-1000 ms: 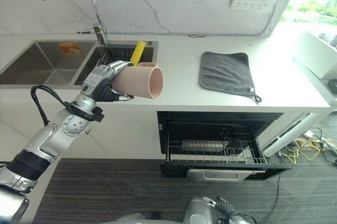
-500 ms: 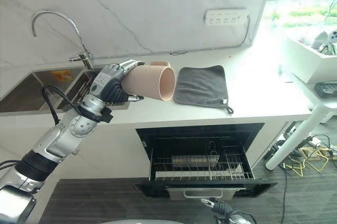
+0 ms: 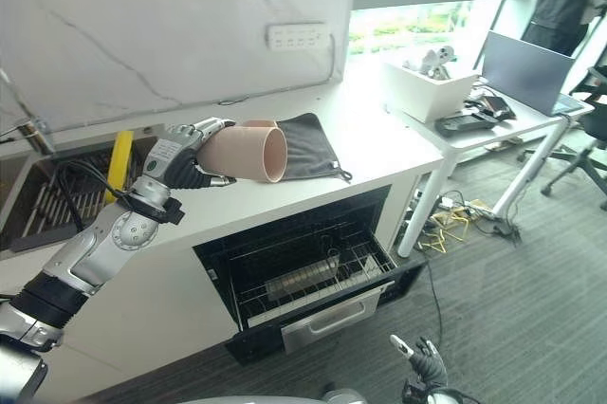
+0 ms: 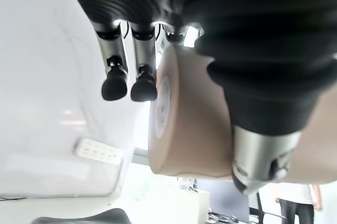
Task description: Place the dishes in the dishwasher.
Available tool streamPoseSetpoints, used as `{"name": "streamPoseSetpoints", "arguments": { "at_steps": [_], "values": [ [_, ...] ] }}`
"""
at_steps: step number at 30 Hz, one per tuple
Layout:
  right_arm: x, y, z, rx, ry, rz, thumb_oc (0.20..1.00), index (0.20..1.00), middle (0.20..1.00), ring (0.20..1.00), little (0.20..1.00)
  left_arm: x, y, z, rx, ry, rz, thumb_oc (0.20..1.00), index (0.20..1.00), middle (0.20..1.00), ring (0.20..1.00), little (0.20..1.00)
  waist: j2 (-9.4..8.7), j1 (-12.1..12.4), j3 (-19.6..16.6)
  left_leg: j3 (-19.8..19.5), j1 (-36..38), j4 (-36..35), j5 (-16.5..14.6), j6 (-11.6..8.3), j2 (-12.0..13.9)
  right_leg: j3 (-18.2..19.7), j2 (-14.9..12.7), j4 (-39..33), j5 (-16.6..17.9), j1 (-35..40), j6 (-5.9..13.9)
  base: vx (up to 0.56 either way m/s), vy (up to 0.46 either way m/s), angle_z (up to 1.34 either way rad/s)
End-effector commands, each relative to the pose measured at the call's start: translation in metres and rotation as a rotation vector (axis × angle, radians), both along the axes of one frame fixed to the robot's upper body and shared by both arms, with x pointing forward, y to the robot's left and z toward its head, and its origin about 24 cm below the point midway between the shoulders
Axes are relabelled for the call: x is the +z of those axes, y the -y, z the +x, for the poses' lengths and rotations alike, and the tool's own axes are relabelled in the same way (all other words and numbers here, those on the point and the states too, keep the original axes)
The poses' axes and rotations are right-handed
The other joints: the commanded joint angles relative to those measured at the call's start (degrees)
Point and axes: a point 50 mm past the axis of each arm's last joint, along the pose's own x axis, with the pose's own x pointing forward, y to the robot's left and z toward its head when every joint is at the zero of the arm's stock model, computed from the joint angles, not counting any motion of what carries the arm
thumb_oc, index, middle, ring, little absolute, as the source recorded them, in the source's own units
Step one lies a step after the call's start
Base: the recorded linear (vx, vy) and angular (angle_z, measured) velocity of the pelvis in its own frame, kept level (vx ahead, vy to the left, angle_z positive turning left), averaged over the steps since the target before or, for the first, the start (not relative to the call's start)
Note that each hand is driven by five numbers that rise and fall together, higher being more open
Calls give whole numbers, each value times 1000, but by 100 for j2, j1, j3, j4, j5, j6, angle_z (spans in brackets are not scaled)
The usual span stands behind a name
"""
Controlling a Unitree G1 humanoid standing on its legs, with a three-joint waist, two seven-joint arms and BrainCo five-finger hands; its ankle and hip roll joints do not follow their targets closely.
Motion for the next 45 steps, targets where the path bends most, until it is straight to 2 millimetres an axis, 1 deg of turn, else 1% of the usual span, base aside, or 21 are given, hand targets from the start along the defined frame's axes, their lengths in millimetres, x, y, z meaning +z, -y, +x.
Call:
{"name": "streamPoseSetpoints", "arguments": {
  "at_steps": [1,2,3,4,5,9,11,13,14,15,16,17,19,21,24,26,30,31,34,37,45],
  "values": [
    [40,10,54,53,272,-51,1000,1000,1000,1000,1000,45,-13,7,45,198,-73,200,200,200,200,200,132,-77,269,-115,266,232,-378,248,25,302,-376,546,5,-190,529,-40,166,-85],
    [55,9,62,101,364,-51,1000,1000,1000,1000,1000,45,-16,7,53,206,-82,200,200,200,200,200,130,-191,295,-59,270,304,-428,282,2,418,-380,622,22,-287,550,62,181,-117],
    [78,8,72,165,480,-54,1000,1000,1000,1000,1000,45,-18,7,62,204,-89,200,200,200,200,200,162,-295,294,-111,349,338,-616,321,-52,565,-396,693,-58,-340,631,79,184,-128],
    [92,7,75,207,559,-50,1000,1000,1000,1000,1000,43,-18,6,64,200,-97,200,200,200,200,200,168,-358,307,-73,376,379,-674,353,-73,634,-402,750,-54,-382,659,91,196,-94],
    [120,1,85,304,686,-20,1000,1000,1000,1000,1000,40,-20,6,83,195,-111,200,200,200,200,200,170,-479,324,-18,415,423,-748,398,-112,763,-402,841,-28,-479,695,12,129,-82],
    [176,-26,104,523,930,59,1000,1000,1000,1000,1000,28,-19,6,126,176,-175,200,200,200,200,200,225,-569,302,67,497,456,-860,471,-192,934,-418,945,-78,-565,736,17,105,-39],
    [199,-38,110,591,1029,64,1000,1000,1000,1000,1000,23,-17,3,132,173,-202,200,200,200,200,200,260,-523,277,52,530,429,-862,485,-215,923,-425,946,-113,-533,729,42,65,-1],
    [227,-54,117,682,1154,68,1000,1000,1000,1000,1000,22,-12,-1,133,172,-254,200,200,200,200,200,300,-385,255,-46,540,369,-818,485,-224,808,-424,936,-212,-441,685,43,39,25],
    [237,-65,123,731,1192,95,1000,1000,1000,1000,1000,21,-9,-2,122,166,-302,200,200,200,200,200,320,-261,235,-138,525,334,-776,472,-220,699,-426,919,-300,-356,645,-49,-50,54],
    [242,-73,127,760,1203,119,1000,1000,1000,1000,1000,22,-7,-3,109,161,-331,200,200,200,200,200,294,-178,245,-98,451,335,-611,438,-185,584,-409,902,-231,-340,566,-44,-93,57],
    [249,-88,135,791,1229,169,1000,1000,1000,1000,1000,23,2,-5,64,137,-392,200,200,200,200,200,280,100,208,-283,424,246,-539,406,-185,372,-414,799,-266,-181,516,-45,-118,79],
    [250,-92,137,800,1232,179,1000,1000,1000,1000,1000,21,5,-6,48,128,-411,200,200,200,200,200,270,195,200,-339,420,217,-516,396,-182,293,-418,768,-276,-126,504,47,-97,77],
    [253,-105,144,803,1230,266,1000,1000,1000,1000,1000,19,12,-10,-2,111,-466,200,200,200,200,200,225,487,189,-543,400,143,-441,354,-165,31,-425,706,-313,34,467,46,-113,94],
    [255,-114,149,788,1232,289,1000,1000,1000,1000,1000,19,17,-13,-47,97,-517,200,200,200,200,200,182,744,152,-670,344,96,-357,315,-136,-168,-413,671,-316,112,424,43,-123,82],
    [256,-121,155,771,1238,301,1000,1000,1000,1000,1000,22,22,-15,-92,78,-587,200,200,200,200,200,136,954,137,-829,295,65,-294,268,-98,-401,-405,606,-340,244,390,49,-105,45],
    [258,-124,158,744,1251,299,1000,1000,1000,1000,1000,22,26,-19,-134,54,-683,200,200,200,200,200,97,1108,126,-956,248,46,-238,215,-67,-591,-389,525,-351,361,361,37,-100,31],
    [265,-128,164,712,1285,288,1000,1000,1000,1000,1000,23,29,-24,-182,25,-770,200,200,200,200,200,54,1324,106,-1127,141,32,-148,139,-15,-819,-355,414,-364,475,311,-7,-88,46],
    [266,-137,170,733,1262,302,1000,1000,1000,1000,1000,17,32,-27,-207,-45,-817,200,200,200,200,200,32,1509,81,-1294,28,32,-68,82,15,-921,-306,316,-377,554,248,-65,-109,35],
    [265,-146,172,784,1239,343,1000,1000,1000,1000,1000,13,36,-26,-225,-88,-815,200,200,200,200,200,15,1566,58,-1354,-24,32,-29,51,28,-966,-293,261,-358,585,232,-45,-50,46],
    [270,-156,177,823,1240,367,1000,1000,1000,1000,1000,12,45,-24,-247,-122,-781,200,200,200,200,200,-4,1615,45,-1417,-58,32,8,27,39,-986,-282,195,-325,625,217,-21,-18,7],
    [282,-163,180,863,1268,386,1000,1000,1000,1000,1000,5,52,-17,-216,-137,-689,200,200,200,200,200,-21,1607,29,-1423,-60,32,16,14,47,-960,-280,160,-301,643,218,0,0,0]
  ]
}}
